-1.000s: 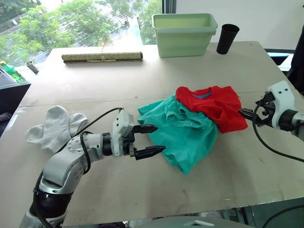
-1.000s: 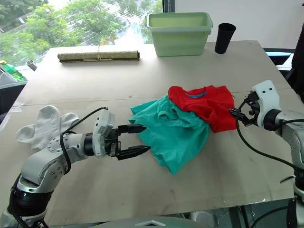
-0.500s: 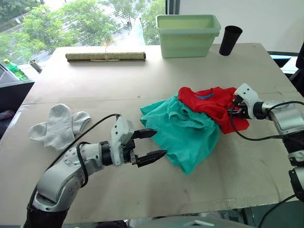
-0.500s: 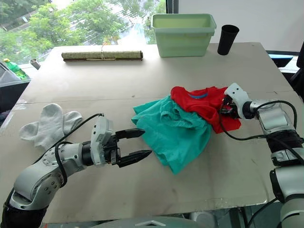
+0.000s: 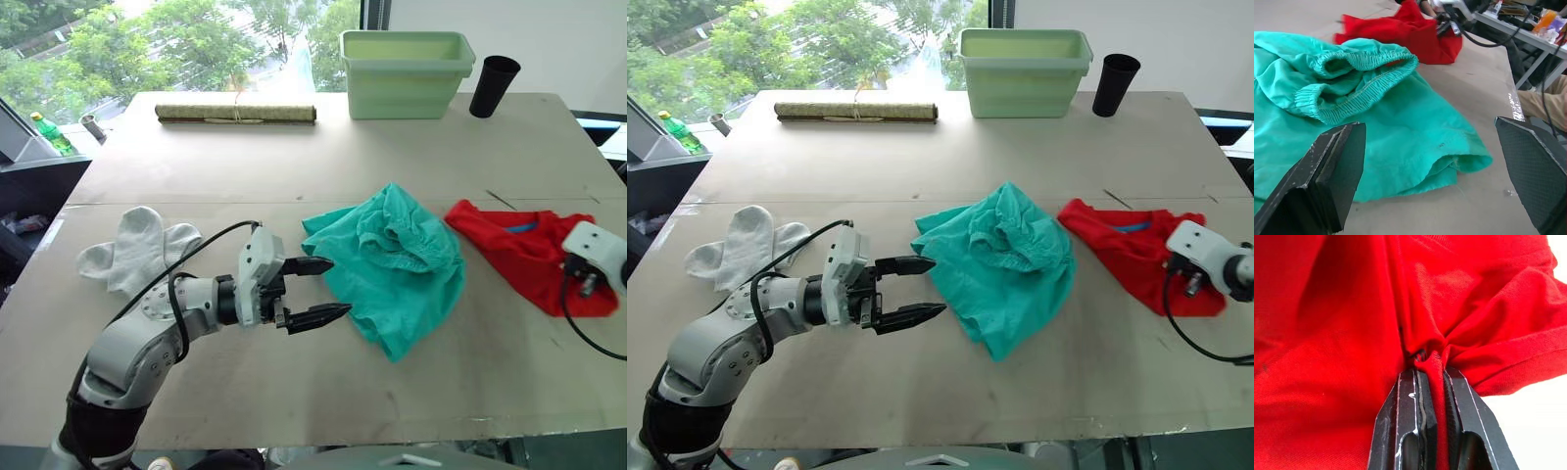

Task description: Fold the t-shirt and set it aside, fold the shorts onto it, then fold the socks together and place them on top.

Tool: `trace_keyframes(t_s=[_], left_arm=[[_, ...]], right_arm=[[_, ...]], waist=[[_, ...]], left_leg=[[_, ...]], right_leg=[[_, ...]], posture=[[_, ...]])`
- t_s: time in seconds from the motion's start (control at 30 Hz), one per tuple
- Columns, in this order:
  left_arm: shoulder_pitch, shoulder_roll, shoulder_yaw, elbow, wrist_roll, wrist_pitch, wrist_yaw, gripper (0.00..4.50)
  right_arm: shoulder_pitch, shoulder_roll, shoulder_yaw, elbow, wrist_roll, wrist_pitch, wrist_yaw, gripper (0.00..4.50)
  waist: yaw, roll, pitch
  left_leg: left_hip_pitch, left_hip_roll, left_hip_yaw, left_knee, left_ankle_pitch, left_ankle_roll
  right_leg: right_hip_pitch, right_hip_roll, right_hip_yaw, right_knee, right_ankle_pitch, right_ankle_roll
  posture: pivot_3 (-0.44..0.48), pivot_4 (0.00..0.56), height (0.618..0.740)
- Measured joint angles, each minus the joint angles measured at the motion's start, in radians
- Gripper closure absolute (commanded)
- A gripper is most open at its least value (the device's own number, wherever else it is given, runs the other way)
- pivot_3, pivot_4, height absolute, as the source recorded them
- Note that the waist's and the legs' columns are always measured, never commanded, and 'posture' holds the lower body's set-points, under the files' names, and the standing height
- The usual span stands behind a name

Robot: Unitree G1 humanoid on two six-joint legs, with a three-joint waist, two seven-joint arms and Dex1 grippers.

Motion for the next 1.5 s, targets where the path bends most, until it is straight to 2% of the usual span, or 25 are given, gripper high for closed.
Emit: trace_keyframes(t_s=[0.1,0.2,0.33,0.37,0.47,0.6,0.7,0.77,0.93,1.0,1.07,1.1,1.13,1.23,1.33,1.4,1.5], left_arm=[[-0.013,-0.027,-0.022,0.011,0.008,-0.014,-0.001,0.0],[-0.028,-0.042,-0.049,0.016,0.028,-0.03,-0.001,0.0],[-0.033,-0.049,-0.054,0.02,0.037,-0.033,-0.001,0.0],[-0.032,-0.049,-0.053,0.021,0.037,-0.034,0.0,0.0],[-0.028,-0.049,-0.052,0.024,0.037,-0.034,0.0,0.0],[-0.025,-0.047,-0.056,0.028,0.036,-0.032,-0.01,0.0],[-0.034,-0.048,-0.061,0.033,0.036,-0.032,-0.026,0.0],[-0.04,-0.05,-0.063,0.043,0.038,-0.033,-0.034,0.0],[-0.044,-0.051,-0.067,0.069,0.042,-0.038,-0.051,0.0],[-0.041,-0.049,-0.067,0.073,0.047,-0.047,-0.063,0.0],[-0.046,-0.051,-0.071,0.082,0.051,-0.052,-0.07,0.0],[-0.049,-0.051,-0.078,0.083,0.054,-0.053,-0.074,0.0],[-0.05,-0.052,-0.078,0.083,0.056,-0.054,-0.075,0.0],[-0.039,-0.052,-0.077,0.083,0.059,-0.053,-0.073,0.0],[-0.042,-0.057,-0.08,0.079,0.059,-0.049,-0.06,0.0],[-0.047,-0.066,-0.083,0.075,0.058,-0.047,-0.053,0.0],[-0.047,-0.07,-0.089,0.071,0.058,-0.041,-0.045,0.0]], right_arm=[[-0.009,-0.047,0.007,0.107,-0.061,-0.119,-0.044,4.46],[-0.154,-0.048,0.024,0.331,-0.13,-0.285,-0.101,4.46],[-0.167,-0.049,-0.006,0.362,-0.056,-0.28,0.027,2.88],[-0.134,-0.048,-0.035,0.33,-0.014,-0.241,0.063,2.3],[-0.044,-0.049,-0.124,0.213,0.067,-0.123,0.122,0.95],[0.099,-0.075,-0.324,-0.035,0.174,0.116,0.199,0.95],[0.192,-0.074,-0.454,-0.227,0.203,0.229,0.205,0.95],[0.276,-0.018,-0.471,-0.313,0.178,0.237,0.155,0.95],[0.411,0.089,-0.444,-0.4,0.167,0.244,0.106,0.95],[0.374,0.161,-0.433,-0.425,0.192,0.27,0.073,0.95],[0.235,0.283,-0.459,-0.44,0.282,0.39,0.024,0.95],[0.154,0.324,-0.478,-0.465,0.366,0.501,0.002,0.95],[0.123,0.323,-0.487,-0.477,0.407,0.56,0.0,0.95],[0.106,0.279,-0.442,-0.447,0.388,0.576,-0.035,0.95],[0.023,0.323,-0.361,-0.34,0.371,0.577,-0.097,1.71],[-0.017,0.35,-0.304,-0.285,0.361,0.564,-0.119,2.76],[-0.107,0.397,-0.242,-0.171,0.336,0.518,-0.158,4.08]], waist=[[-0.016,0.003,0.001],[-0.034,0.003,0.001],[-0.037,0.002,0.001],[-0.036,0.002,0.001],[-0.034,0.004,0.001],[-0.028,0.005,0.002],[-0.027,0.004,0.001],[-0.022,0.001,-0.001],[-0.013,0.003,0.0],[-0.017,0.002,0.001],[-0.034,0.0,0.002],[-0.039,0.003,0.004],[-0.037,0.005,0.003],[-0.02,0.002,0.002],[-0.017,0.002,0.002],[-0.018,0.003,0.002],[-0.021,0.002,0.002]], left_leg=[[0.001,0.0,0.001,0.0,0.0,0.0],[0.001,0.0,0.003,0.0,0.0,0.0],[0.001,0.003,0.002,0.0,0.003,0.004],[0.001,0.003,0.002,0.0,0.003,0.004],[0.001,0.003,0.002,0.0,0.003,0.004],[0.0,0.003,0.002,0.0,0.0,0.0],[0.001,0.003,0.0,0.0,-0.003,0.004],[0.001,0.003,0.0,0.0,-0.003,0.004],[0.0,0.001,0.0,0.0,-0.001,0.002],[0.0,0.002,0.001,0.0,-0.001,0.001],[0.0,0.003,0.001,0.001,-0.001,0.001],[0.0,0.003,0.001,0.002,-0.002,0.004],[0.0,0.003,0.0,0.003,-0.003,0.005],[0.0,0.002,-0.001,0.003,-0.003,0.005],[-0.001,0.002,0.0,0.003,-0.001,0.002],[-0.001,0.002,0.001,0.003,-0.001,0.002],[0.0,0.002,0.001,0.003,0.001,0.006]], right_leg=[[0.0,0.0,0.001,0.0,0.0,0.0],[0.0,0.001,0.002,0.001,0.0,0.0],[0.0,0.004,0.002,0.001,0.002,0.004],[0.0,0.004,0.002,0.001,0.002,0.004],[0.0,0.003,0.002,0.001,0.002,0.004],[0.0,0.002,0.002,0.0,0.002,0.003],[0.0,0.002,0.001,0.0,0.0,0.0],[-0.001,0.002,0.001,0.0,0.0,0.0],[-0.001,0.001,0.001,0.0,0.0,0.0],[-0.001,0.001,0.002,0.0,0.0,0.0],[-0.001,0.003,0.002,0.0,0.0,0.001],[0.0,0.003,0.002,0.001,0.0,0.0],[0.0,0.003,0.002,0.002,0.0,0.0],[-0.001,0.003,0.001,0.001,0.0,0.0],[0.0,0.002,0.002,0.0,0.0,0.0],[0.0,0.003,0.002,0.0,0.0,0.0],[0.0,0.003,0.003,0.001,0.0,0.0]], posture=[[0.0,0.15,0.727],[0.0,0.15,0.727],[0.0,0.15,0.727],[0.0,0.15,0.727],[0.0,0.15,0.727],[0.0,0.15,0.727],[0.0,0.15,0.727],[0.0,0.15,0.727],[0.0,0.15,0.727],[0.0,0.15,0.727],[0.0,0.15,0.727],[0.0,0.15,0.727],[0.0,0.15,0.727],[0.0,0.15,0.727],[0.0,0.15,0.727],[0.0,0.15,0.727],[0.0,0.15,0.727]])
